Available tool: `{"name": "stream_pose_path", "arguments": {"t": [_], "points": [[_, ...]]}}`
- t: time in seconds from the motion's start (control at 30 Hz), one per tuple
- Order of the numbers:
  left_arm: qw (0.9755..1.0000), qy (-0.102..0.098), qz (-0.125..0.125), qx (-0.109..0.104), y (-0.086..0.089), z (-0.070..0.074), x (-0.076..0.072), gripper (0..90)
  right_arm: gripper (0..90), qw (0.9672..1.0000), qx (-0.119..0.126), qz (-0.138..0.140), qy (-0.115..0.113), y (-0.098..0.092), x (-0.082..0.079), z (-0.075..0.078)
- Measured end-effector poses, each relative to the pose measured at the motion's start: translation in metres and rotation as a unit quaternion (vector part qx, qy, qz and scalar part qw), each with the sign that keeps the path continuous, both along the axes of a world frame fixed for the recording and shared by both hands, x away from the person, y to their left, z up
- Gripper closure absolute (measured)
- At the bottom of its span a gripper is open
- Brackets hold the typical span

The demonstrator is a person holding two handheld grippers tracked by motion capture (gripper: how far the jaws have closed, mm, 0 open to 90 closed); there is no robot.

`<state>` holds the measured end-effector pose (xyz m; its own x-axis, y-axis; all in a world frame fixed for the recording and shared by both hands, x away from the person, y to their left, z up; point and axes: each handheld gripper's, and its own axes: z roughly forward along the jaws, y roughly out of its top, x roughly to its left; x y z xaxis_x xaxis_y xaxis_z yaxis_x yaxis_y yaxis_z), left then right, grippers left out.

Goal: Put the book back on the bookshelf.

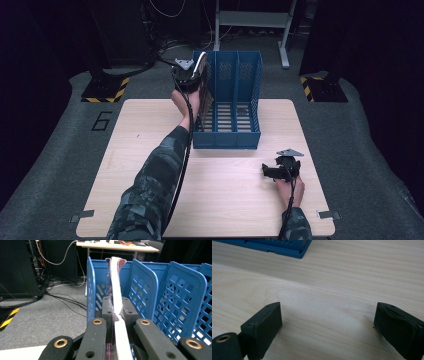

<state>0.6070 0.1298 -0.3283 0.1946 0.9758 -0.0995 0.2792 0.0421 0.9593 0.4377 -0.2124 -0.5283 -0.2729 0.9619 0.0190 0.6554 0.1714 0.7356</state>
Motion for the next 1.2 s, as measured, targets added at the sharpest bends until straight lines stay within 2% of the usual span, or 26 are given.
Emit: {"name": "stream_pose_path", "arguments": {"t": [0.2,0.3,0.37,0.47,0.5,0.6,0.67,0.8,0.93,1.03,1.13,1.2], "points": [[0.9998,0.002,0.012,-0.013,0.003,-0.005,0.005,84.0,7.7,1.0000,0.000,0.000,0.000,0.000,0.000,0.000],[0.9998,0.009,0.015,-0.006,0.007,-0.006,0.007,83.7,7.7,1.0000,0.000,0.000,0.000,0.000,0.000,0.000],[0.9999,0.014,0.005,0.000,0.011,-0.005,0.008,81.3,7.7,1.0000,0.000,0.000,0.000,0.000,0.000,0.000],[0.9994,0.025,-0.024,-0.001,0.013,-0.002,0.007,65.6,7.8,1.0000,0.000,0.001,-0.001,0.000,0.000,0.000],[0.9993,0.024,-0.030,-0.001,0.014,-0.001,0.005,56.6,7.8,1.0000,-0.001,0.002,-0.001,0.000,0.000,0.000],[0.9989,0.019,-0.042,0.007,0.014,0.002,-0.003,41.0,7.9,1.0000,0.000,0.000,0.000,0.000,0.000,0.000],[0.9985,0.015,-0.051,0.014,0.012,0.003,-0.008,33.2,7.9,1.0000,0.000,0.001,0.001,0.000,0.000,0.000],[0.9975,0.009,-0.065,0.026,0.013,0.000,-0.020,24.6,7.9,1.0000,0.000,0.000,0.000,0.000,0.000,0.000],[0.9971,0.006,-0.069,0.031,0.021,-0.002,-0.030,20.5,7.9,1.0000,0.000,0.000,0.000,0.000,0.000,0.000],[0.9964,0.012,-0.075,0.038,0.025,-0.008,-0.034,18.9,8.0,1.0000,0.000,0.000,0.000,0.000,0.000,0.000],[0.9957,0.023,-0.079,0.043,0.029,-0.018,-0.036,20.0,8.0,1.0000,0.000,0.000,0.000,0.000,0.000,0.000],[0.9951,0.037,-0.084,0.036,0.031,-0.031,-0.036,22.7,8.0,1.0000,0.000,0.000,0.000,0.000,0.000,0.000]]}}
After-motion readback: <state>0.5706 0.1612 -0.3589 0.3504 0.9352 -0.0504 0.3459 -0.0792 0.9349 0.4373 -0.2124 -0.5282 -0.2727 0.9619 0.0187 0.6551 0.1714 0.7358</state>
